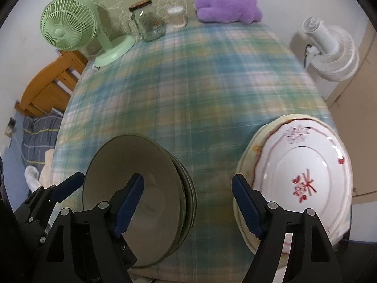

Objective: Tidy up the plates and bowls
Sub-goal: 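Grasp the rims of the nested bowls with both grippers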

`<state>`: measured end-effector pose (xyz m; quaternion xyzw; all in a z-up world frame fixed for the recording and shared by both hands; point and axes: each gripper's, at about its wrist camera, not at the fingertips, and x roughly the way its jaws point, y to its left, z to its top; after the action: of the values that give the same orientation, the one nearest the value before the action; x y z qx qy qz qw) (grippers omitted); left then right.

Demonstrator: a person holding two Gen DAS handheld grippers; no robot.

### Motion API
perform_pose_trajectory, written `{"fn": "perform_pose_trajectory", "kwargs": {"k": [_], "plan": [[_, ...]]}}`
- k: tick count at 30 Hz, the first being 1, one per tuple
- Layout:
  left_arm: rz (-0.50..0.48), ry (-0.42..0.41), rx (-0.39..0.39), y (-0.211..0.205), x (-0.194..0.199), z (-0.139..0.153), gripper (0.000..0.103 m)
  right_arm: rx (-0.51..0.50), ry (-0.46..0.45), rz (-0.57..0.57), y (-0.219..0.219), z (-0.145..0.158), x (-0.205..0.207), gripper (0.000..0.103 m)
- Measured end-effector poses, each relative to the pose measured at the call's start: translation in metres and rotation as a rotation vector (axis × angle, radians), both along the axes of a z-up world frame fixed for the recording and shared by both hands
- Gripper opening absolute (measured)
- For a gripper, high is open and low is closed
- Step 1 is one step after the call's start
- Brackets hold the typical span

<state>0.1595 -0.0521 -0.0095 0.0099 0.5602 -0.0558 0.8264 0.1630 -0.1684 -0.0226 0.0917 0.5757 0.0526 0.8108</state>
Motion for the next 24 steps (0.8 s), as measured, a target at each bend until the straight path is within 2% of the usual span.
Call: {"fn": "perform_pose_trajectory", "kwargs": {"k": [5,12,15,19,24], "plan": [[0.055,0.032,0.027,0.003,0.000,-0.007,0.086,0.082,0.035,0.049,-0.001,-0.016,0.007,0.076],[0.094,0.076,0.061,-0.002,-0.007,-0.016,0.086,0.110,0.087,0.114,0.006,-0.029,0.009,0.051],[0.108,0.094,0.051,-0.001,-0.010,-0.021,0.086,0.112,0.115,0.129,0.009,-0.037,0.010,0.042],[0.110,0.107,0.030,0.001,-0.009,-0.024,0.086,0.116,0.106,0.121,0.009,-0.038,0.008,0.042],[0.057,0.107,0.020,0.000,-0.002,-0.027,0.086,0.127,0.107,0.086,0.006,-0.039,0.008,0.042]]}}
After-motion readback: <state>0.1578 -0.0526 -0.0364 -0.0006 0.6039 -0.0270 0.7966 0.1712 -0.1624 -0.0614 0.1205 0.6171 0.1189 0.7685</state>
